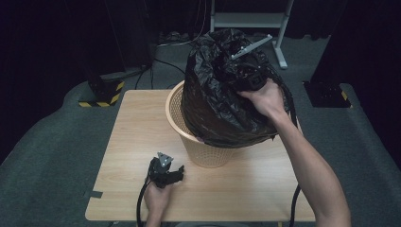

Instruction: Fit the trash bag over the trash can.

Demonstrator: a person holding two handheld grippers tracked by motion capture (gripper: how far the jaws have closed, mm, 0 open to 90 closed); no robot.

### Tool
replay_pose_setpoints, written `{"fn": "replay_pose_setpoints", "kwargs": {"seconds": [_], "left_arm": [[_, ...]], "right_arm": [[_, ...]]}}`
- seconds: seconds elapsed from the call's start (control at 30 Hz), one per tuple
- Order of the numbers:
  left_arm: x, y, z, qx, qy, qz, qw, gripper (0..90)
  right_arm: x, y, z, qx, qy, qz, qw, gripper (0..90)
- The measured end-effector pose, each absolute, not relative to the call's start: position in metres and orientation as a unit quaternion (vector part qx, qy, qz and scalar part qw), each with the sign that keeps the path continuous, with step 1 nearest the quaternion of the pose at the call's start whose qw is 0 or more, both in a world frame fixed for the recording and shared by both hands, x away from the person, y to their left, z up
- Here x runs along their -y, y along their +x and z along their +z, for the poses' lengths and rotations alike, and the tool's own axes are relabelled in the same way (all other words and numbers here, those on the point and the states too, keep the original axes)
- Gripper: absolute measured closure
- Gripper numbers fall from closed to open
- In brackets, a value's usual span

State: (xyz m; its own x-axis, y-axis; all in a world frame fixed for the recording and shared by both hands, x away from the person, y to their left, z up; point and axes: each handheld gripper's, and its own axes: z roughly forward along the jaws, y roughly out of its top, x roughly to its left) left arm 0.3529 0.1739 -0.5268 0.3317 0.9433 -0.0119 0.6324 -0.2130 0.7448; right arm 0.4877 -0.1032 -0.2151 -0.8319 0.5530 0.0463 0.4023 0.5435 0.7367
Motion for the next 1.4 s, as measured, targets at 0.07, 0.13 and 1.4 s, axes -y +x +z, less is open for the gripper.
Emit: {"fn": "replay_pose_setpoints", "kwargs": {"seconds": [0.07,0.13,1.4], "left_arm": [[-0.174,0.353,-0.527,-0.530,0.743,0.231,0.336,23.8],[-0.174,0.353,-0.527,-0.530,0.743,0.231,0.336,23.9],[-0.174,0.353,-0.527,-0.530,0.744,0.231,0.336,23.9]], "right_arm": [[0.102,0.488,-0.215,-0.873,0.272,0.393,0.096,88.6],[0.101,0.487,-0.215,-0.874,0.272,0.391,0.096,88.6],[0.055,0.493,-0.220,-0.893,0.247,0.366,0.084,88.6]]}}
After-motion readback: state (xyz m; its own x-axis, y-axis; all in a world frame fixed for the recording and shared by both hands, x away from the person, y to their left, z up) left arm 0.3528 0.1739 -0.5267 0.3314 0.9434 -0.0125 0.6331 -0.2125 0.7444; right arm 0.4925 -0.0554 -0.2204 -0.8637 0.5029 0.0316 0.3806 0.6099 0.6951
